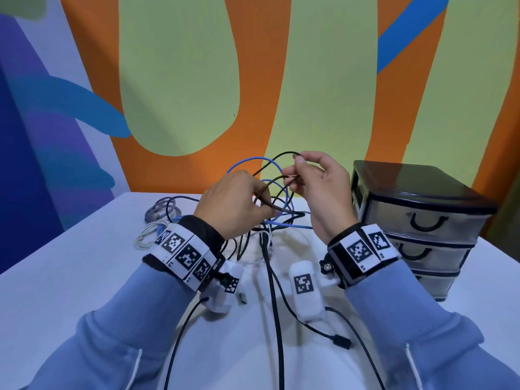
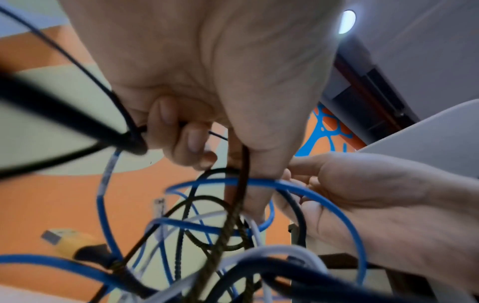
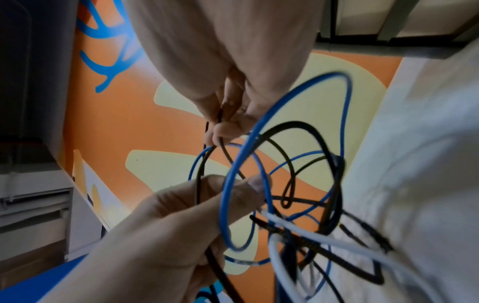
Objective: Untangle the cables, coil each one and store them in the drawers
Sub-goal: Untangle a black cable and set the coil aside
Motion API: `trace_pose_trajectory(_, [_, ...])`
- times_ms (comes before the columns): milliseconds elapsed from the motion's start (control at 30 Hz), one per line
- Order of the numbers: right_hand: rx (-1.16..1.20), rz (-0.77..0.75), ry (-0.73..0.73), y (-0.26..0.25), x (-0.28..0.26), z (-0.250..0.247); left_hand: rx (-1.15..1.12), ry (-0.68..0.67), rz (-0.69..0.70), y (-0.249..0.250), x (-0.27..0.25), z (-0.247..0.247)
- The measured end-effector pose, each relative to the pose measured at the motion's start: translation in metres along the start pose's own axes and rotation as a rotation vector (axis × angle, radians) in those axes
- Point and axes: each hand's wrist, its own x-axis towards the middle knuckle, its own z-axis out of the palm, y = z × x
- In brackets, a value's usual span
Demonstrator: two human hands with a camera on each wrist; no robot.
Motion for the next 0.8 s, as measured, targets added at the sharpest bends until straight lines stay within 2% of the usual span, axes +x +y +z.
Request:
trace_pose_trajectory(67, [0.064,0.003,-0.015,-0.001,-0.001,0.001,-0.048,0.016,-0.017,-0.003,0.001,0.0])
trace_pose_trajectory(200, [0.013,-0.011,-0.146,-0.004,-0.006,0.007,-0.265,0.19,-0.024,-0.013,0.006,0.0])
trace_pose_trajectory(333, [-0.326,-0.089,-0.308,0.004,-0.011,0.005,-0.514,0.323,-0.04,-0.019,0.011,-0.001])
trace_pose_trajectory(400, [-0.534,-0.125,-0.39,0.011,-0.012,0.004,-0.634,0.341,-0.054,-0.018,0.013,-0.002])
trace_pose_trajectory(467, [-0.643,-0.135,-0.415,0.015,-0.013,0.003,-0.721,0.329,-0.045,-0.014,0.013,-0.003])
trace_pose_trajectory(600, [-0.738,-0.138,-0.33,0.017,-0.008,0.001,-0.637,0.373,-0.002,-0.013,0.012,-0.001])
trace_pose_trajectory(700, [-0.794,-0.073,-0.248,0.018,-0.008,-0.001,-0.487,0.431,-0.029,-0.018,0.012,-0.002])
trace_pose_trajectory(800, [-0.912,0.015,-0.251,0.017,-0.005,-0.004,-0.425,0.457,-0.06,-0.022,0.012,-0.001])
